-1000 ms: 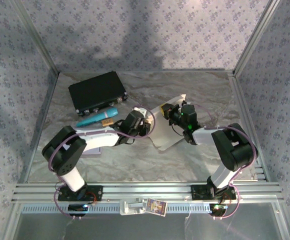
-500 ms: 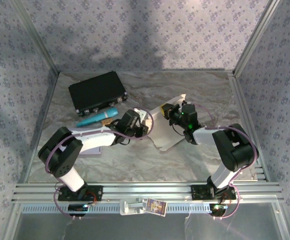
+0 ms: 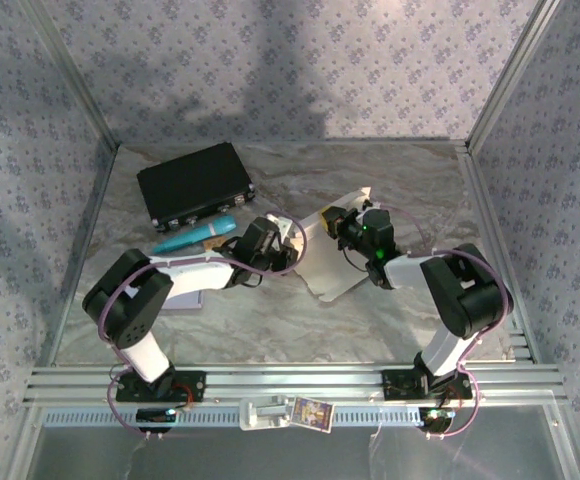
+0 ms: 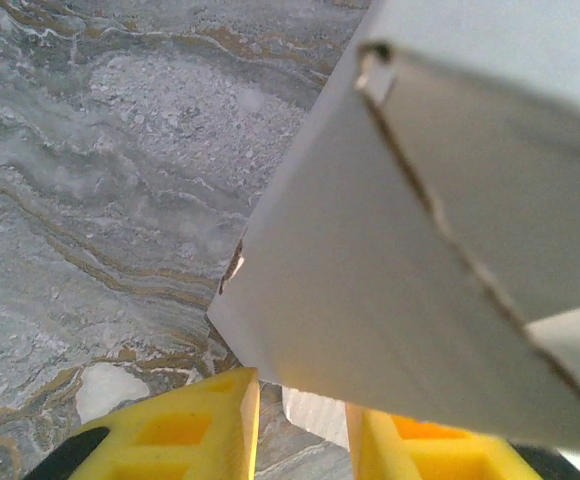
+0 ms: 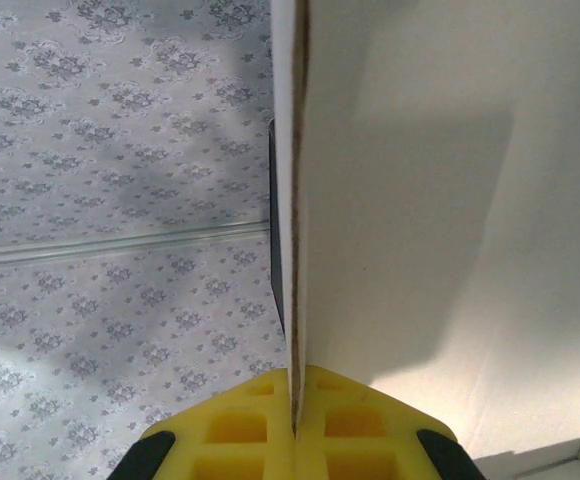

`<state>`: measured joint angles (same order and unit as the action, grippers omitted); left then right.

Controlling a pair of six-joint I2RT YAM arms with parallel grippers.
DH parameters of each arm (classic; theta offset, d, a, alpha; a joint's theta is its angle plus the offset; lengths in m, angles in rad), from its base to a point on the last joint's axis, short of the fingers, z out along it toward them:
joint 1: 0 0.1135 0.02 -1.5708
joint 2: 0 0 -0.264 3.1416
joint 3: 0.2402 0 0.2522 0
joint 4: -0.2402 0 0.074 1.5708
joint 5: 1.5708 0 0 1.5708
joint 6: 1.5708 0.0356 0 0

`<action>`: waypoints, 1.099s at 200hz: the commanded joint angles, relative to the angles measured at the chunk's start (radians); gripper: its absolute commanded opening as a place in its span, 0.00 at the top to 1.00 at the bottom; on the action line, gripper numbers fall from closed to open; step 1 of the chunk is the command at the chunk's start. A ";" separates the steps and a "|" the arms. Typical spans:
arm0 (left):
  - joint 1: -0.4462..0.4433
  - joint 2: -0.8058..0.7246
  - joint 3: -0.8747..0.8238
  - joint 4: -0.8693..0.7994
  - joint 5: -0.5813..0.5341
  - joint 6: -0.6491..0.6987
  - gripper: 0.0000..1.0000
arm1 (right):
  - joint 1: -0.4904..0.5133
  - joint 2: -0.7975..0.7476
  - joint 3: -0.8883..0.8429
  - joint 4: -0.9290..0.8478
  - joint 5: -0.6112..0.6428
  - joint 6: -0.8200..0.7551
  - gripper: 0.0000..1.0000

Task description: Fold the paper box

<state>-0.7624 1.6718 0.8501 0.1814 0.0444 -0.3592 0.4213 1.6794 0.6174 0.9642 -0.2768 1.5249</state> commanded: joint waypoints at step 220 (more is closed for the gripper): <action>-0.044 0.100 0.080 0.095 -0.204 -0.213 0.73 | 0.021 0.027 -0.098 0.008 0.013 -0.040 1.00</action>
<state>-0.8120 1.7473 0.9119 0.2153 -0.0868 -0.5446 0.4313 1.6833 0.5533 1.0740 -0.2230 1.5024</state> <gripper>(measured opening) 0.264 0.052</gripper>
